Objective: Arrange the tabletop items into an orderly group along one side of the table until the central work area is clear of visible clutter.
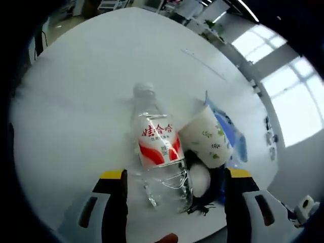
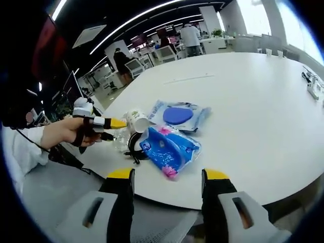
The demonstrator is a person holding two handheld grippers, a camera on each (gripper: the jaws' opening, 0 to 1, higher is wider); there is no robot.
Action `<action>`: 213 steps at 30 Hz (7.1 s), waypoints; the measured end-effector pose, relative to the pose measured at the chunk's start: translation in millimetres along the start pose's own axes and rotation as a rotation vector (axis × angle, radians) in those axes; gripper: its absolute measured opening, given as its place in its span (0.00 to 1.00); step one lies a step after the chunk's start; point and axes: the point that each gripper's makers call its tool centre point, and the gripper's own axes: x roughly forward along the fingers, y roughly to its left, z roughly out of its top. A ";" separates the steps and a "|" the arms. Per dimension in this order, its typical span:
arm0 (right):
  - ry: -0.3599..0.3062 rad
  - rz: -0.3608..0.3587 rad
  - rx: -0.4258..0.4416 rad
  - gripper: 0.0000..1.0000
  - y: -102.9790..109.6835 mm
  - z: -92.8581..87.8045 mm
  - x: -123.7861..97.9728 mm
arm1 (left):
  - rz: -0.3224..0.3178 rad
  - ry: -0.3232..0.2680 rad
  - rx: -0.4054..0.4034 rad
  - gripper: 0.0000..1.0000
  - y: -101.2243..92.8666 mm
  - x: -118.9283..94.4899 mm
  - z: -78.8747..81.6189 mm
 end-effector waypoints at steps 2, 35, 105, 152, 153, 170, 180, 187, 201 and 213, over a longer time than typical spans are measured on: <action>-0.015 0.006 0.009 0.50 0.9 2.4 0.2 | 0.030 -0.002 0.010 0.76 1.5 1.5 -2.4; -0.093 0.031 0.072 0.48 4.4 13.6 -2.6 | 0.285 -0.195 0.098 0.40 28.1 13.7 20.0; -0.092 0.674 0.083 0.50 207.3 207.5 121.5 | -0.132 -0.525 0.254 0.37 -65.0 -131.2 53.3; -0.142 0.917 -0.328 0.19 280.1 189.2 90.6 | -0.128 -0.486 0.467 0.38 -81.1 -133.2 25.5; -0.145 0.919 -0.337 0.19 280.5 188.9 89.8 | -0.130 -0.487 0.467 0.38 -81.3 -133.4 25.4; -0.199 0.971 -0.445 0.19 298.4 185.4 93.1 | -0.138 -0.533 0.357 0.48 -70.9 -144.7 31.1; -0.238 0.961 -0.433 0.20 288.7 205.8 113.4 | -0.055 -0.524 0.371 0.81 -52.5 -134.6 36.0; -0.273 0.944 -0.453 0.20 279.3 220.4 128.5 | -0.065 -0.506 0.281 0.78 -40.4 -131.7 35.9; -0.327 0.920 -0.578 0.20 259.5 240.4 166.9 | -0.075 -0.520 0.214 0.78 -33.4 -130.2 37.1; -0.361 0.962 -0.692 0.20 263.8 240.9 195.0 | -0.083 -0.518 0.151 0.77 -25.3 -126.9 39.1</action>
